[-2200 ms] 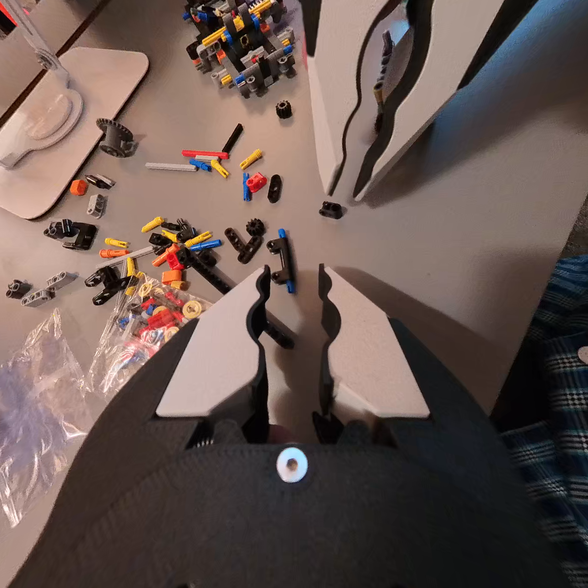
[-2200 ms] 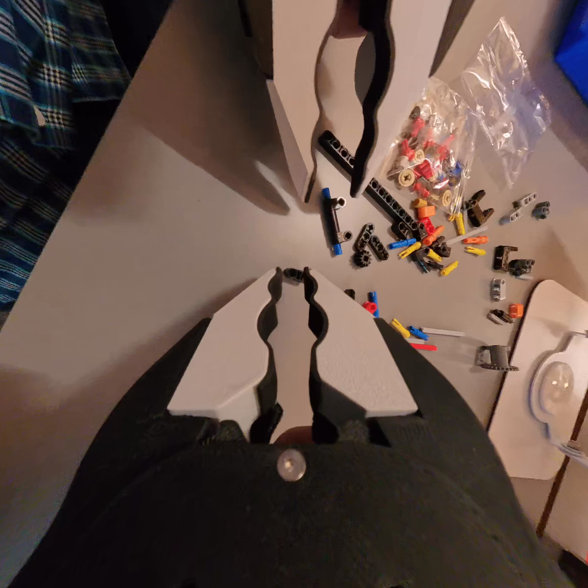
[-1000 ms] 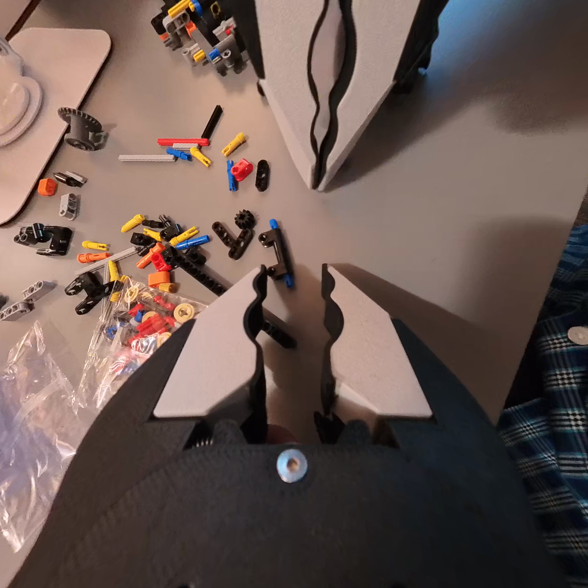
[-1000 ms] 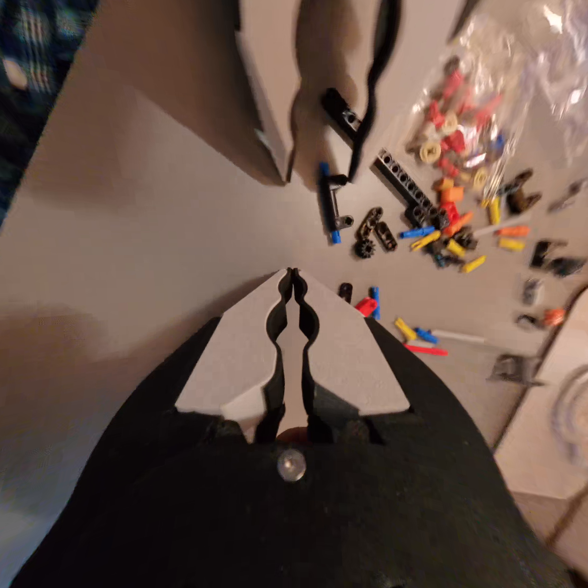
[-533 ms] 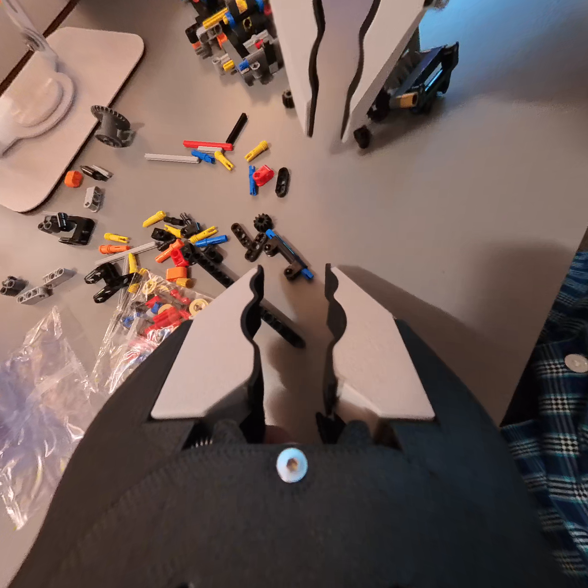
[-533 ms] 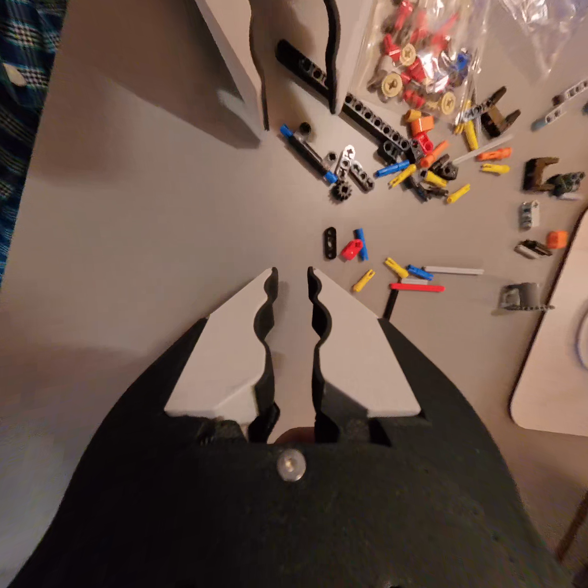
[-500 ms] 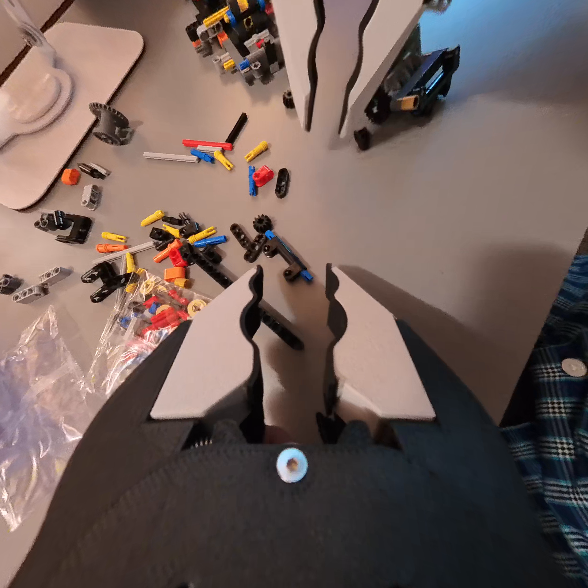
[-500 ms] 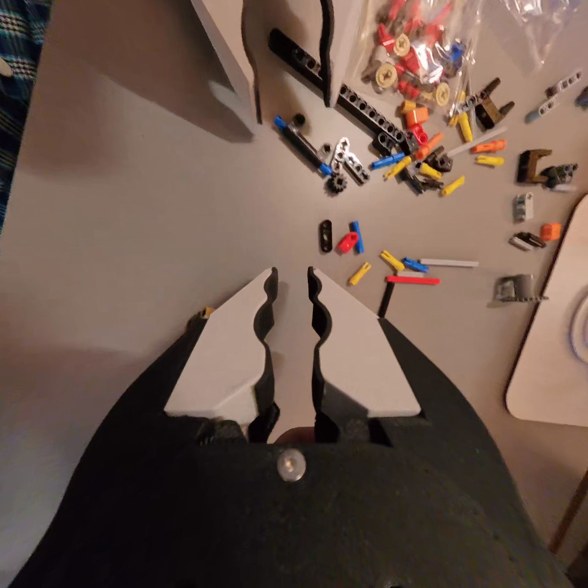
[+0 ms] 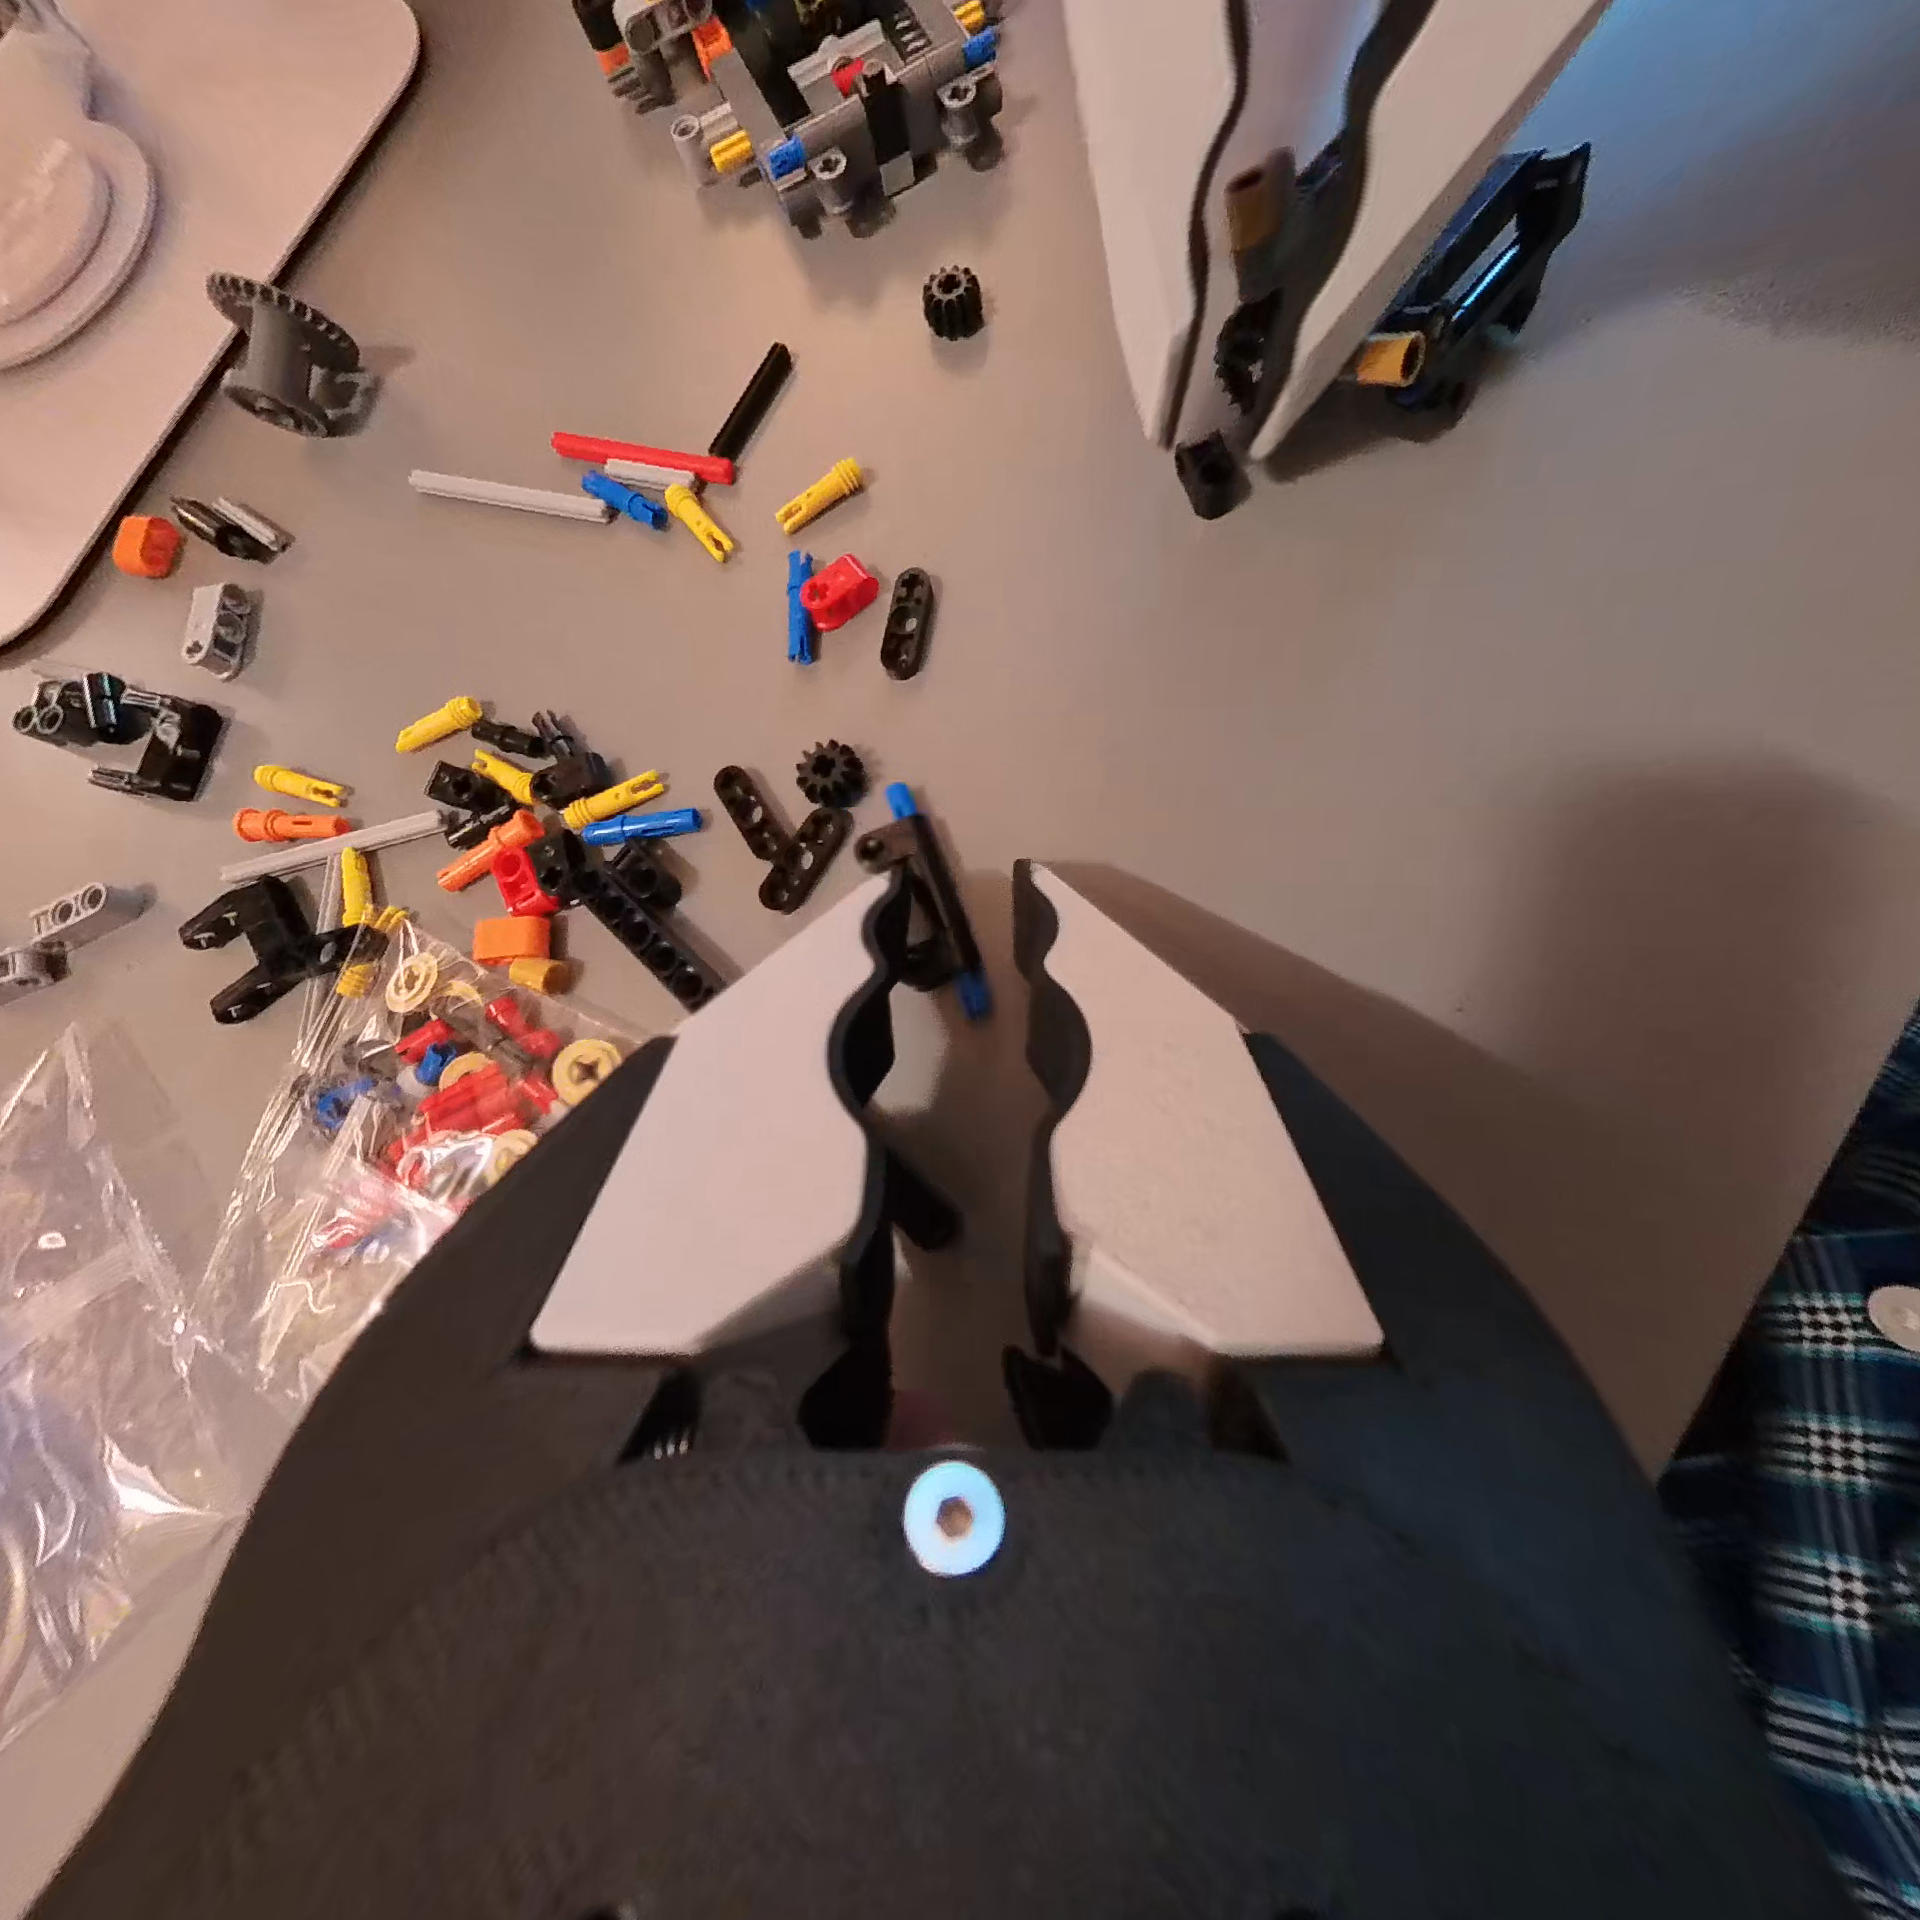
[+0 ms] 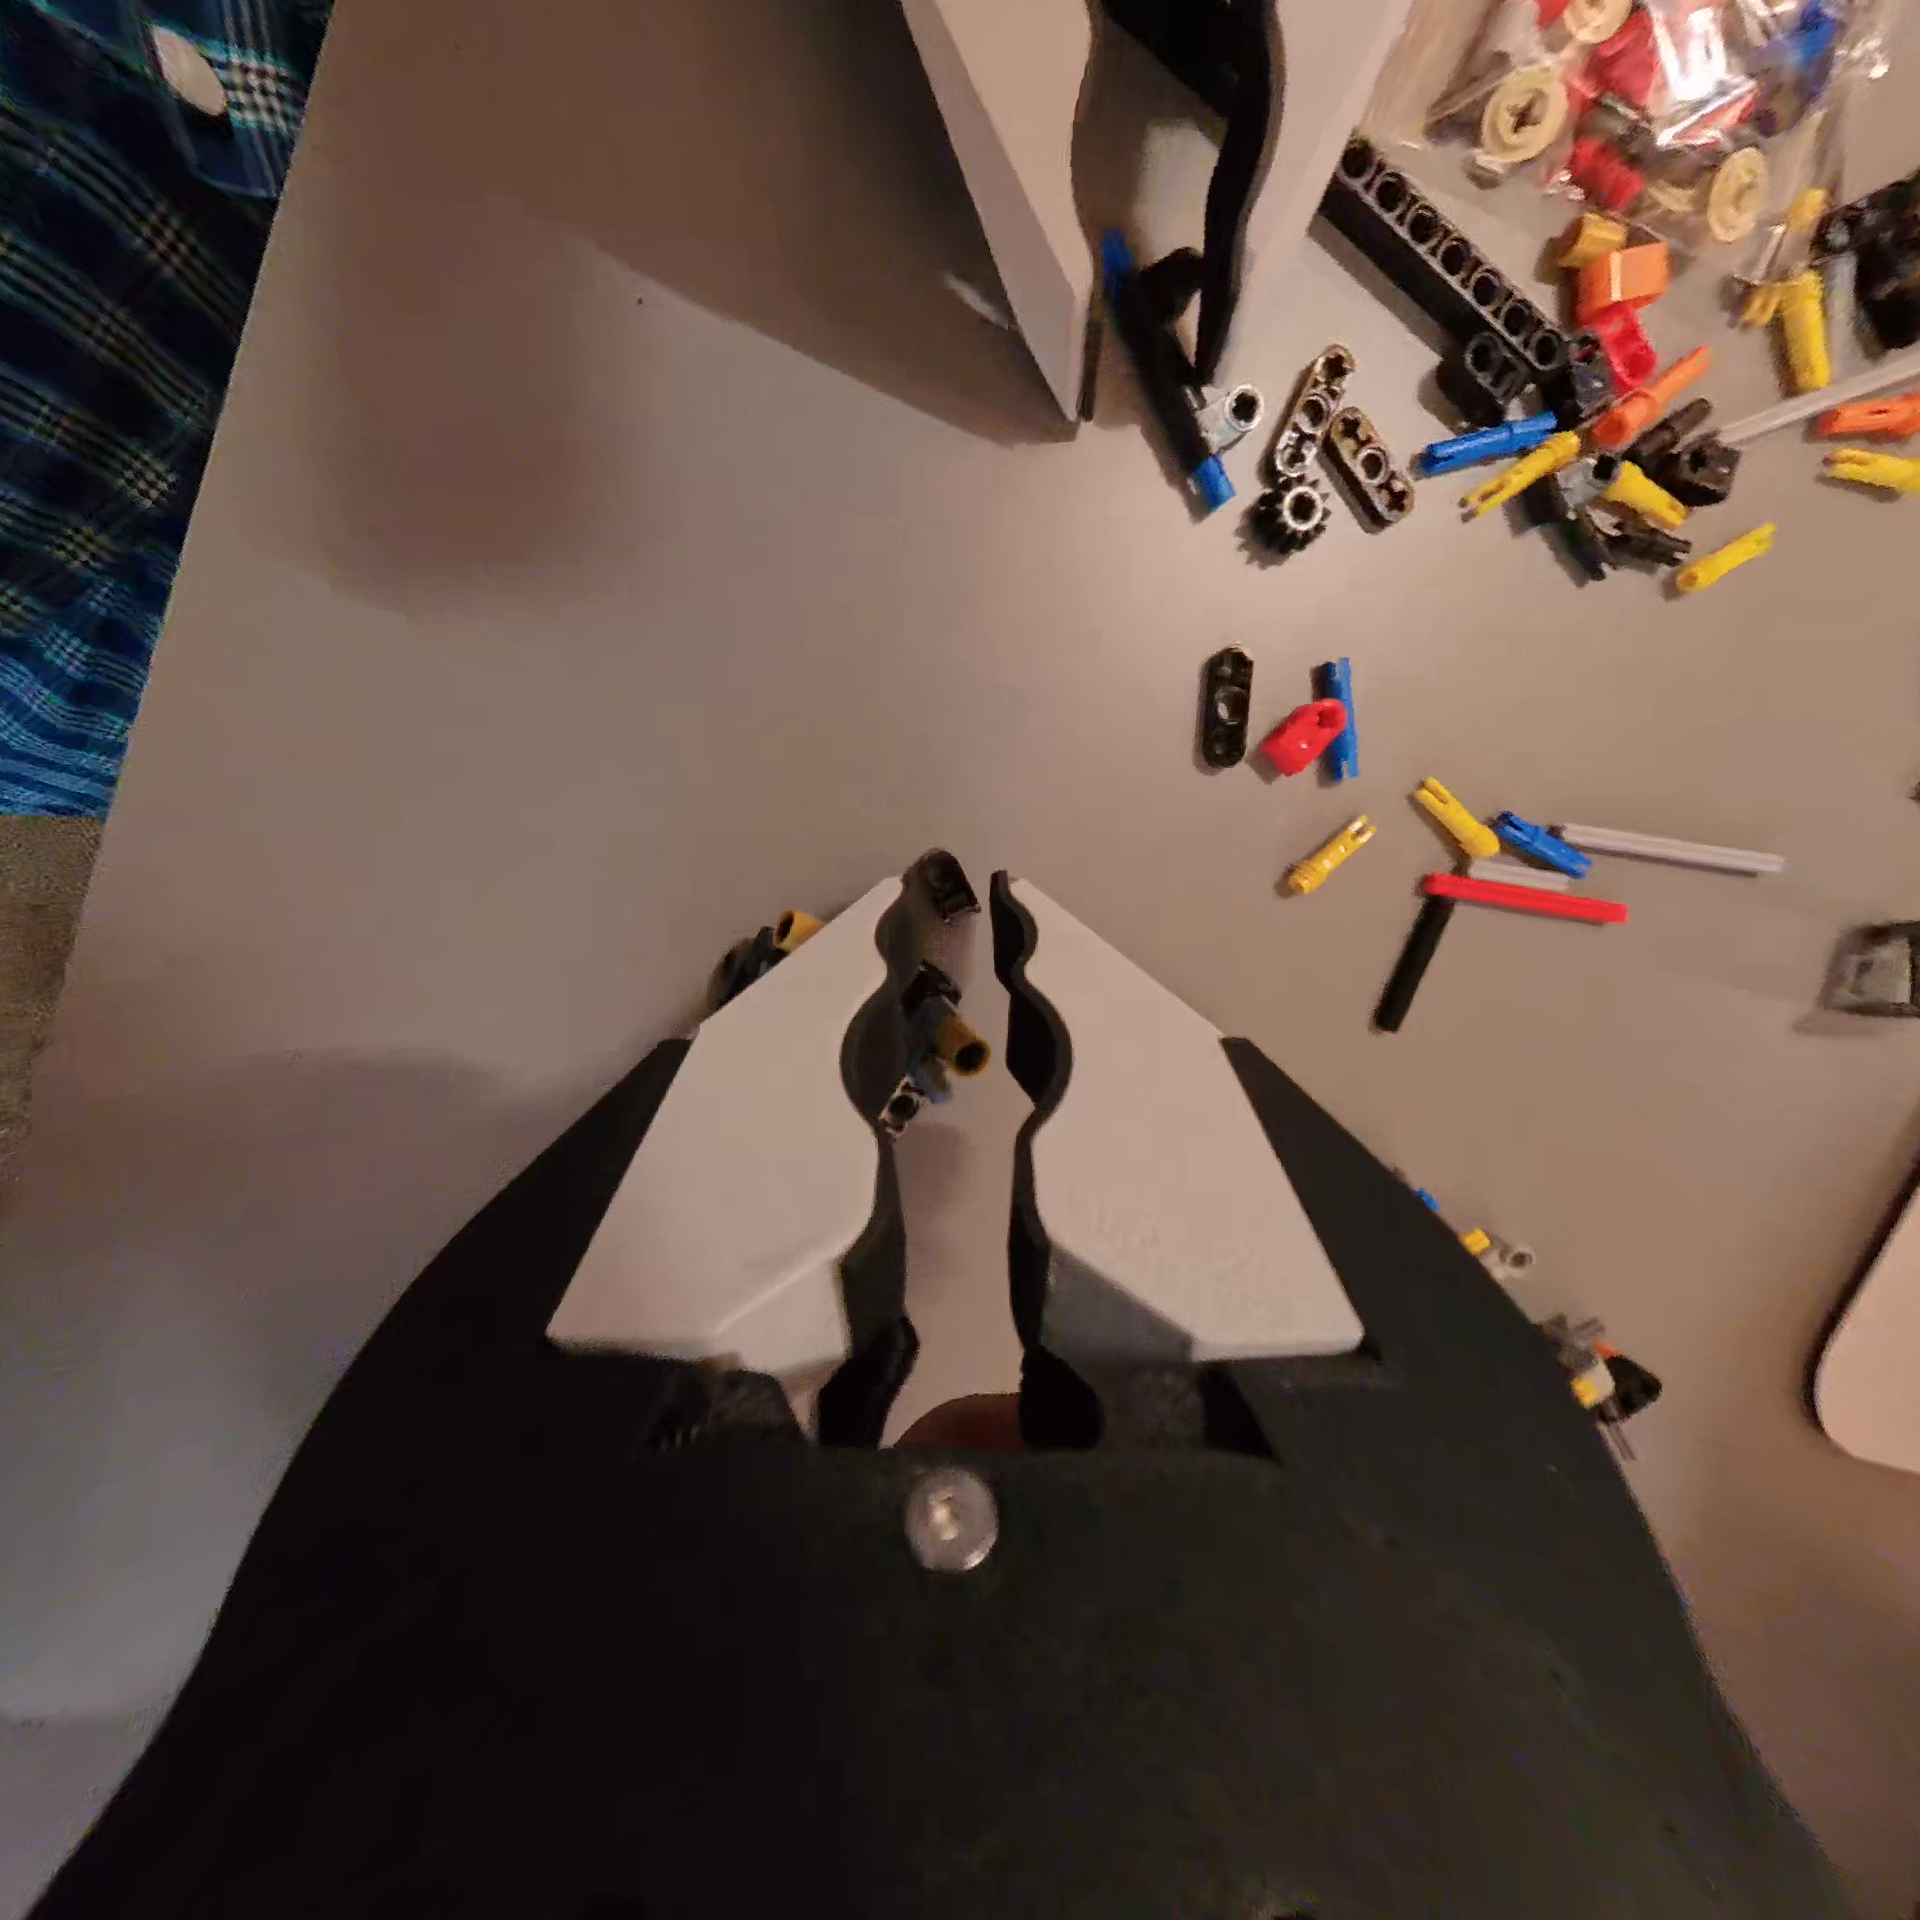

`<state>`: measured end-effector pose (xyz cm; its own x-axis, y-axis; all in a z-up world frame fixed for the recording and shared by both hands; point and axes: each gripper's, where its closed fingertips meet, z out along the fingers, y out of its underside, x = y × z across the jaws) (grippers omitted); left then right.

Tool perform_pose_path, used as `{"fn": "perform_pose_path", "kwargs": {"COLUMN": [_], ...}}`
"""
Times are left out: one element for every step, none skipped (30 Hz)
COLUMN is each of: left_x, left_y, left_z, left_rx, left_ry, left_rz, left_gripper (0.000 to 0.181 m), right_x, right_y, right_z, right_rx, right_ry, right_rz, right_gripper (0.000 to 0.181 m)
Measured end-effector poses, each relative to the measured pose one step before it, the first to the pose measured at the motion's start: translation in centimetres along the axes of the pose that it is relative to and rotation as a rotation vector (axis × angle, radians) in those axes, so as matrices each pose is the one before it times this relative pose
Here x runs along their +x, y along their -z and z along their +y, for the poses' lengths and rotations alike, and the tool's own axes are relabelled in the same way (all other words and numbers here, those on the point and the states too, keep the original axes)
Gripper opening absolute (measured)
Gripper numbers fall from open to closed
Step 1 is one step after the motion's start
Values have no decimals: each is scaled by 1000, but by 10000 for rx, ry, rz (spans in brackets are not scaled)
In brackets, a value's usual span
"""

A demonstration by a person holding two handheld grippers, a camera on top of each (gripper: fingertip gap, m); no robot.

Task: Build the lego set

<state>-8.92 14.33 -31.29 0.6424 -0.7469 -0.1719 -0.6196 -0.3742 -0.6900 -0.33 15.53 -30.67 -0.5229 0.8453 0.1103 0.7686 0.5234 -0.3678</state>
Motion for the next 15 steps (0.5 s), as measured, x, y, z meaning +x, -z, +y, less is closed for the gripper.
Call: {"fn": "perform_pose_path", "kwargs": {"left_x": [221,176,157,97,36,47,62,9,24,45,75,98,101,113,129], "left_y": [-5,6,24,59,95,101,98,117,114,147,156,168,175,172,158], "left_z": [12,15,37,40,89,89,96,105,119,125,139,152,152,155,128], "left_rx": [-7,-4,-9,3,-9,0,21,12,1,-4,-16,-24,-18,-4,3], "left_ry": [-86,-49,-40,-85,-33,49,25,19,16,3,3,3,9,23,52], "left_rz": [71,41,27,-21,-37,6,18,-20,-23,-5,6,8,-4,0,14], "left_gripper": [12,8,6,5,5,5,5,5,5,5,5,5,5,5,5], "right_x": [75,-125,-53,61,130,227,205,36,-51,-154,-546,-393,0,-56,-22], "right_y": [-332,-272,-181,-25,-10,-46,-109,-207,-244,-219,-186,-194,-247,-314,-419], "right_z": [97,-36,-29,-81,-53,-204,-365,-431,-491,-641,-856,-966,-799,-605,-482], "right_rx": [-124,-28,-27,18,8,77,120,123,121,191,315,383,257,143,67], "right_ry": [77,61,65,-36,-135,-183,-278,-288,-198,-208,-302,-372,-331,-212,-205], "right_rz": [-49,-156,-96,-34,-5,83,80,20,39,-20,-295,-250,-15,-45,-42], "right_gripper": [8,5,5,4,4,4,4,5,5,4,5,5,5,5,5]}}
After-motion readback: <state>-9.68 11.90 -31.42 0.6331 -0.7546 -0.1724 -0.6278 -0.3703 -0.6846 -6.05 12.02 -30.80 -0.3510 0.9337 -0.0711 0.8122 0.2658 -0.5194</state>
